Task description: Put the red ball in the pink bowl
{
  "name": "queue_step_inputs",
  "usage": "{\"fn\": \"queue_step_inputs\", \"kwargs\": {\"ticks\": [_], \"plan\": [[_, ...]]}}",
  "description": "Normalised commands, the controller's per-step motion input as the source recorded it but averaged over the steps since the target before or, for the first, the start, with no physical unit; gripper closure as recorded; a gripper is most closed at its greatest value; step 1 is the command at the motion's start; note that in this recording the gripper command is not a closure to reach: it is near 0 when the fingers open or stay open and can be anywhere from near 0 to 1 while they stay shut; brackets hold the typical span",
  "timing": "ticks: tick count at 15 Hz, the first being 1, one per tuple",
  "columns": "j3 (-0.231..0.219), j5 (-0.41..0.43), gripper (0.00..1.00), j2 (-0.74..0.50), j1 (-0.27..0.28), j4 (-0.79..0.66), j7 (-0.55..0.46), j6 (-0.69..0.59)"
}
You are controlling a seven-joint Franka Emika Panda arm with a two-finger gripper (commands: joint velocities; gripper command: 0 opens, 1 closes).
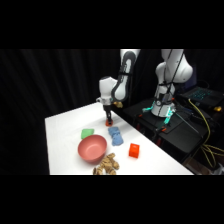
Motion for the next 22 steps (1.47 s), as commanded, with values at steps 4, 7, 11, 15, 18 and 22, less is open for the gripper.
{"fn": "queue_step_inputs", "kwargs": {"ticks": [4, 7, 11, 15, 18, 22], "plan": [[0.049, 0.058, 0.97, -0.07, -0.070, 0.08, -0.05, -0.13], [-0.109, -0.116, 0.25, -0.36, 0.061, -0.01, 0.06, -0.30], [-0.270, -0.342, 0.25, -0.62, 0.181, -0.08, 0.22, -0.56], [-0.121, -0.217, 0.25, -0.60, 0.143, 0.01, 0.17, -0.67], [-0.017, -0.140, 0.25, -0.42, 0.140, 0.12, 0.13, -0.53], [0.082, -0.154, 0.25, -0.13, 0.176, 0.17, 0.18, -0.27]]}}
